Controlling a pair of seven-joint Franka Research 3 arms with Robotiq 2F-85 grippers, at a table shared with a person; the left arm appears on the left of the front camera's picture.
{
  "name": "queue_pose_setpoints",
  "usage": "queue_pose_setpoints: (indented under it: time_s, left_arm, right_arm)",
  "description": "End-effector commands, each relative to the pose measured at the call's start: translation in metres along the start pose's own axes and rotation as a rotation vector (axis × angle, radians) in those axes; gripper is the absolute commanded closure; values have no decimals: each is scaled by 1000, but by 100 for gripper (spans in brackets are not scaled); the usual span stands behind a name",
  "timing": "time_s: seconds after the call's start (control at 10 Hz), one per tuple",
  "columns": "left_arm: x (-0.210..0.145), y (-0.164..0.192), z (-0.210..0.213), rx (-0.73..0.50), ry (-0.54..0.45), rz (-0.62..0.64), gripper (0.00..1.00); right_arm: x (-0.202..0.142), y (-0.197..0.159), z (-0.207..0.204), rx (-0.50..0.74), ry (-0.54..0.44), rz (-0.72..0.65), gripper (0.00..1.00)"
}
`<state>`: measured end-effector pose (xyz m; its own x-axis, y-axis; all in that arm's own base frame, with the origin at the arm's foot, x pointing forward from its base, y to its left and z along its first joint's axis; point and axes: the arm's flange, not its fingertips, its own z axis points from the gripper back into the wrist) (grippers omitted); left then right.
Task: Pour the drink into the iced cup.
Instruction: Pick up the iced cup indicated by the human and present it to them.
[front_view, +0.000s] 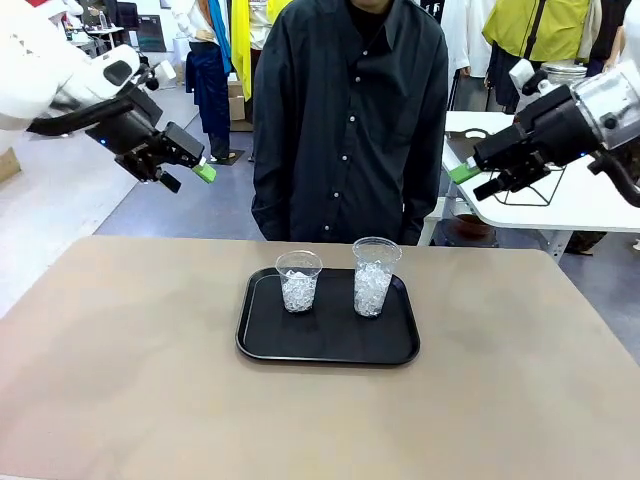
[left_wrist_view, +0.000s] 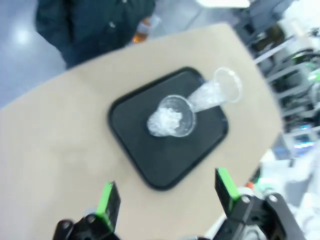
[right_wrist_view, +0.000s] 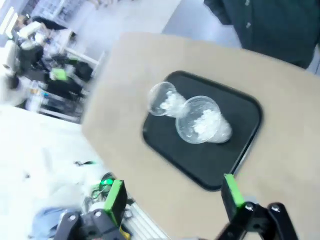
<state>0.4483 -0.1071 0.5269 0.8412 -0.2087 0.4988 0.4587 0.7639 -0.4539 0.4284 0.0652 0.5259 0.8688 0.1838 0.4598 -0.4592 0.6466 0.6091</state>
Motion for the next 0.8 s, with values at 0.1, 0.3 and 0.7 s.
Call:
queue_pose_setpoints:
  time_s: [0.1,0.3,0.7]
  left_arm:
    - [6,33,-14,-144,16,124,0]
    - [1,31,-19,-54,17,44,0]
    - [-3,34,-16,-131,22,133,0]
  right_arm:
    - [13,-34,-4,129,22,-113,0]
    - [6,-35,-10,105,33,-63,0]
    - [2,-39,-4,129,33,-131,0]
